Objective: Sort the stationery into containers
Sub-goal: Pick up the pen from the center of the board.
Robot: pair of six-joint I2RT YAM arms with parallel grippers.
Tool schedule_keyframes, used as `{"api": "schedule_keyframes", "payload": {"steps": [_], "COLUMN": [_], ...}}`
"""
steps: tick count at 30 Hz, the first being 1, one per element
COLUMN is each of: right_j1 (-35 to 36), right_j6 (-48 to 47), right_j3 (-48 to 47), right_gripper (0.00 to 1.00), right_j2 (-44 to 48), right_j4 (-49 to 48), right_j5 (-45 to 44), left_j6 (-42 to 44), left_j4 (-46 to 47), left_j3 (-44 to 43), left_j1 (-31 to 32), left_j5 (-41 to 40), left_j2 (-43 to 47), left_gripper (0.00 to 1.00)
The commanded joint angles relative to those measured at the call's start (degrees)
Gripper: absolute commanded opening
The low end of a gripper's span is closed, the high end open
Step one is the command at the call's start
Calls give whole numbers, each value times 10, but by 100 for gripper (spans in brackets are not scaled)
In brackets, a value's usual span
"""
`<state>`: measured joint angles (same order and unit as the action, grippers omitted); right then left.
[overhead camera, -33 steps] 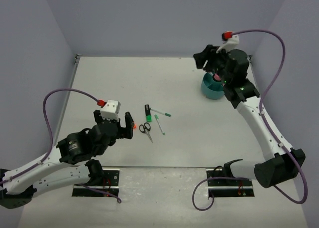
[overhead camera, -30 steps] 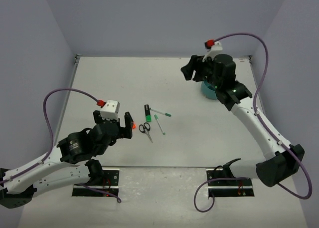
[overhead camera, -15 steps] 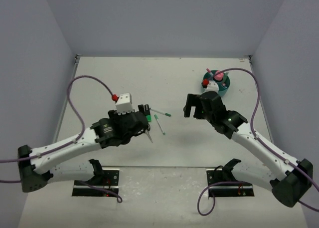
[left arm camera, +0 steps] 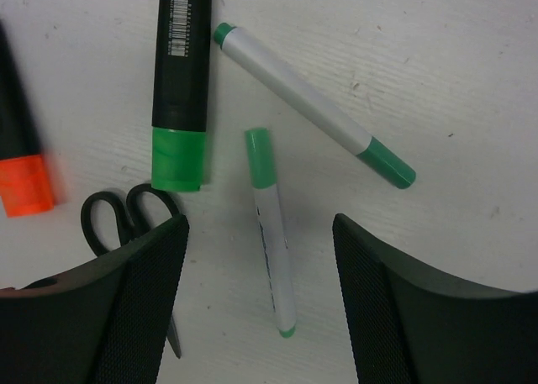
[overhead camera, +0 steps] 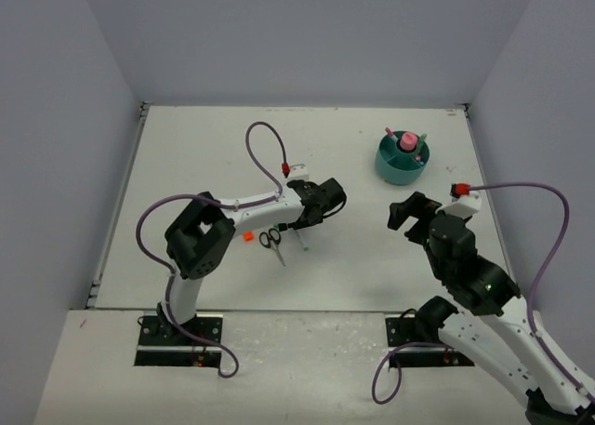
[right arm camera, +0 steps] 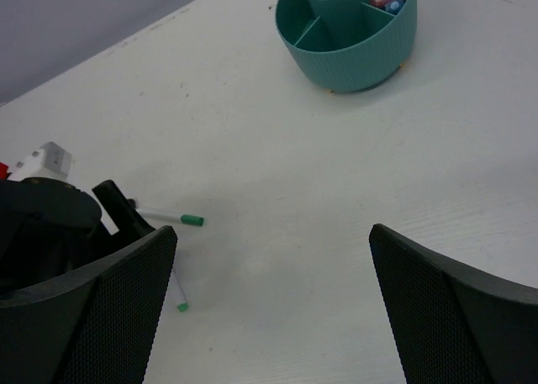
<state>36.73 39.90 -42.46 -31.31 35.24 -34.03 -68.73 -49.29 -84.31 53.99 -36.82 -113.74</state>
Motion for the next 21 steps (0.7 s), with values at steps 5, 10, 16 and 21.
{"api": "schedule_keyframes", "payload": {"steps": [5, 10, 16, 21], "right_j1": [0, 0, 0, 0], "right_j6": [-25, -25, -33, -72], "right_j3": [39, 33, 43, 62], "right_gripper": [99, 99, 99, 99], "right_j2": [19, -20, -9, 36], "right_j4": [-63, -63, -80, -125], "right_j5": [23, 26, 41, 98], "left_j6": [3, -2, -13, -9], "left_j4": [39, 56, 97, 132], "left_j3": [-4, 25, 83, 122], "left_j1": [-21, -22, -27, -26], "left_j5": [35, 53, 76, 99], "left_j2": [-28, -27, -15, 0], "left_gripper": [58, 47, 38, 2]}}
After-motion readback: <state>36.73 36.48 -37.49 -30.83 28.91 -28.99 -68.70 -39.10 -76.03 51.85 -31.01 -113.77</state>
